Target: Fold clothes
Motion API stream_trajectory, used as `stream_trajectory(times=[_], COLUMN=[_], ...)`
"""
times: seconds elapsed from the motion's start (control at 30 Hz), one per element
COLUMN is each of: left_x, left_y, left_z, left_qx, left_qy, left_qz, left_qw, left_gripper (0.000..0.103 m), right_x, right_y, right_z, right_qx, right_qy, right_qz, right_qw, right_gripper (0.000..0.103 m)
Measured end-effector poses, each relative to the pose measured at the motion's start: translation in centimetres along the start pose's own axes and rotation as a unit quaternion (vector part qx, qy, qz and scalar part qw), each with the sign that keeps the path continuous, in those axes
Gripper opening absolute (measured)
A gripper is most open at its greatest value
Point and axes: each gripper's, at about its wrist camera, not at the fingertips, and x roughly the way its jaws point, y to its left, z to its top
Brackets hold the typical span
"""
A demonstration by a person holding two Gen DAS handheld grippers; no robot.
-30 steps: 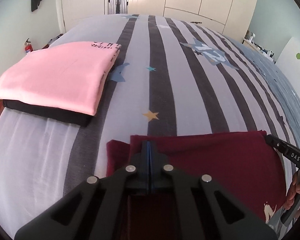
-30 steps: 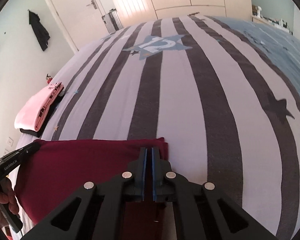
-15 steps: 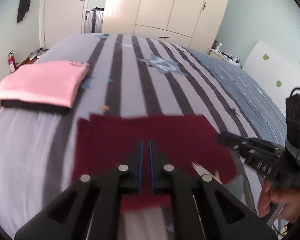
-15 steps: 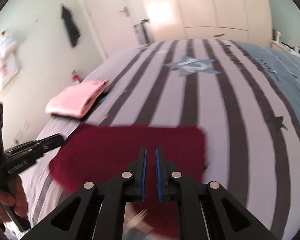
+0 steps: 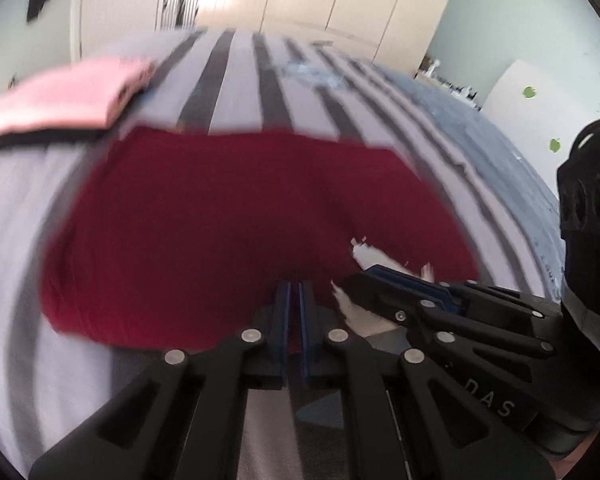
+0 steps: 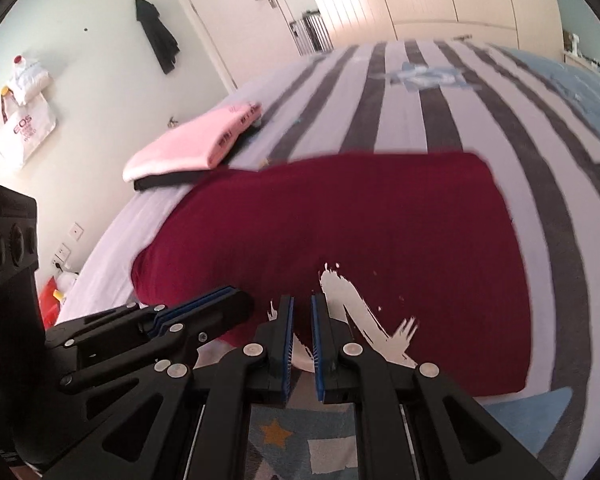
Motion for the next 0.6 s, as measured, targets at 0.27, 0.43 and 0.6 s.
stream_trajectory(times=[0.27, 0.43, 0.6], left_x=[-1.4, -3.5, -1.8], left_y=[0.6, 3.0, 4.7], left_z=[1.0, 1.9, -0.2], left_qx=[0.002, -0.014, -0.008], left_qy=[0.000, -0.030, -0.031], left_qz=[0.002, 0.033, 0.037], left_qw=[1.0000, 0.9989, 0.9988], left_gripper=[0.003, 0.003, 0.003], right_x=[0.4, -1.6, -0.6], right_y=[-0.5, -1.0, -3.1], right_z=[-1.0, -0.3, -1.5], right_qx=[0.003, 0.005, 0.015], right_qy=[0.003, -0.012, 0.001], right_qz=[0.000, -0.020, -0.026], right_qw=[1.000, 1.000, 1.000], right_gripper=[0.008, 0.008, 0.008])
